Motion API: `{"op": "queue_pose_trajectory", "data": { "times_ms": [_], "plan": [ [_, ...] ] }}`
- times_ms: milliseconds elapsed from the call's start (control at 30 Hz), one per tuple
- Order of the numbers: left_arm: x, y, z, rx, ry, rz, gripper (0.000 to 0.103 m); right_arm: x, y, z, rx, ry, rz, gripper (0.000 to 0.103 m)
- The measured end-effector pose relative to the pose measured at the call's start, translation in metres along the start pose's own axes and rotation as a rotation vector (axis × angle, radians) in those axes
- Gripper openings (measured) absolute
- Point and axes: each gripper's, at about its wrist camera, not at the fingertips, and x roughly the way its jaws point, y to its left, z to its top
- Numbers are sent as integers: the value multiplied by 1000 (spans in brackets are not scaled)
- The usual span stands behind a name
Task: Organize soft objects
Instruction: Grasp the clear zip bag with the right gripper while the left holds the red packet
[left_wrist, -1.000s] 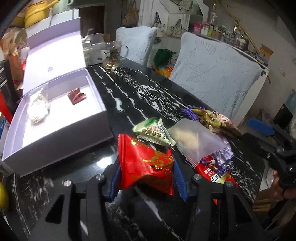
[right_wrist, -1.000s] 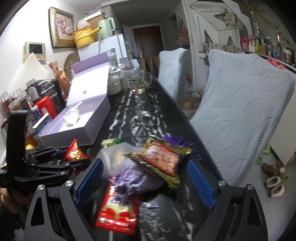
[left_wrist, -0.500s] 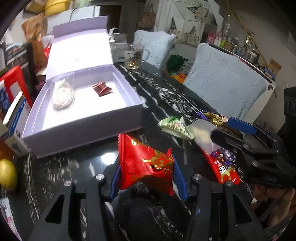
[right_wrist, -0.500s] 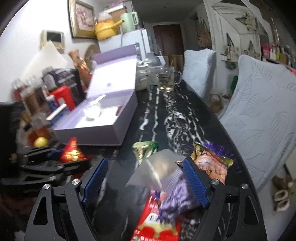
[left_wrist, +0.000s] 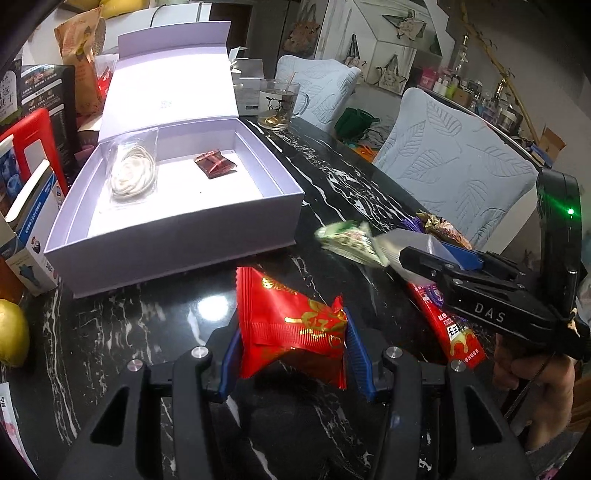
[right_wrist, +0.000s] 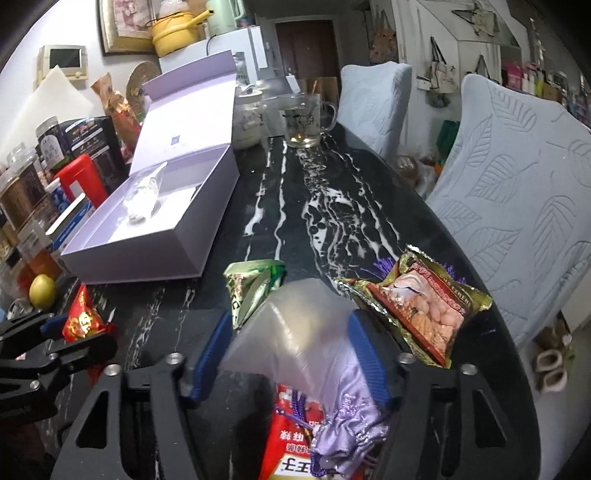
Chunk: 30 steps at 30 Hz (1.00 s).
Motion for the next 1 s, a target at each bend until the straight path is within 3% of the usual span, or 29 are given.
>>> {"op": "queue_pose_trajectory", "data": {
  "times_ms": [100,533,667,767,833,867,1000],
  "plan": [
    [0,1,-1,-2,1,2,49,0,4,0,-22,0,-1,40],
    [-18,7,-11,-22,-6,20,49,-20,29,-22,-96,41,71,39],
    [-23,12,-16,-38,1,29,49,-27,36,-38,-81,101,113,39],
    [-26,14,-20,-40,6,36,50,-34,41,-46,-81,104,124,44],
    [-27,15,-22,-41,11,35,50,-35,44,-47,-92,101,118,57],
    [-28,16,-23,-41,13,36,50,-33,45,-46,-93,100,115,70],
    [-30,17,-26,-51,13,34,49,-23,45,-40,-81,94,124,72]
  ]
}}
